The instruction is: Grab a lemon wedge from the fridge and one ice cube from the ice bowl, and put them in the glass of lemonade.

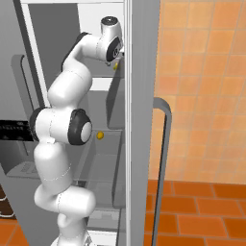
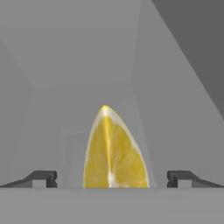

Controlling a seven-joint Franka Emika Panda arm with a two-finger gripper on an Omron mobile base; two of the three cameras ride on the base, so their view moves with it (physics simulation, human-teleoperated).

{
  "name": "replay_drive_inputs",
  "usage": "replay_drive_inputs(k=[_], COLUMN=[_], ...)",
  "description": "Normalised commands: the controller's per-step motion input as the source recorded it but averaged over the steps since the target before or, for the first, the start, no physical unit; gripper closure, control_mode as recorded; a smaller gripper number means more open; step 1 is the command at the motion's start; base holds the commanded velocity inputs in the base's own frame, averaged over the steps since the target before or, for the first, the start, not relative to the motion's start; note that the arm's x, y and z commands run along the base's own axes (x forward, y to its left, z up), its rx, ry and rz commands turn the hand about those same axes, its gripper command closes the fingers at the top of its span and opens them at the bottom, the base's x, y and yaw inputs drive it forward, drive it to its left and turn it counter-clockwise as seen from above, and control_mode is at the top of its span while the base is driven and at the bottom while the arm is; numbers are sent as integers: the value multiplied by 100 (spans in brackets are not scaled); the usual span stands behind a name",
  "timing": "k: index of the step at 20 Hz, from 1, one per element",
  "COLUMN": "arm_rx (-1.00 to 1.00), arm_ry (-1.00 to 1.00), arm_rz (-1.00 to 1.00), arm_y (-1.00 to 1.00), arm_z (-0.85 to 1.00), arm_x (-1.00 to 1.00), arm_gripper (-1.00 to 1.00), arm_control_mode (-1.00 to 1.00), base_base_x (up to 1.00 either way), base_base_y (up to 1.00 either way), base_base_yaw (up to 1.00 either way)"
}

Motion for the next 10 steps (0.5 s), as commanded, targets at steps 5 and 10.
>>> replay_drive_inputs(k=[5,10], arm_rx=[0,0], arm_ry=[0,0], arm_rz=[0,0], arm_y=[0,0], arm_z=[-18,-9], arm_x=[0,0], arm_gripper=[100,100], arm_control_mode=[-100,-100], base_base_x=[0,0], base_base_y=[0,0], base_base_yaw=[0,0])
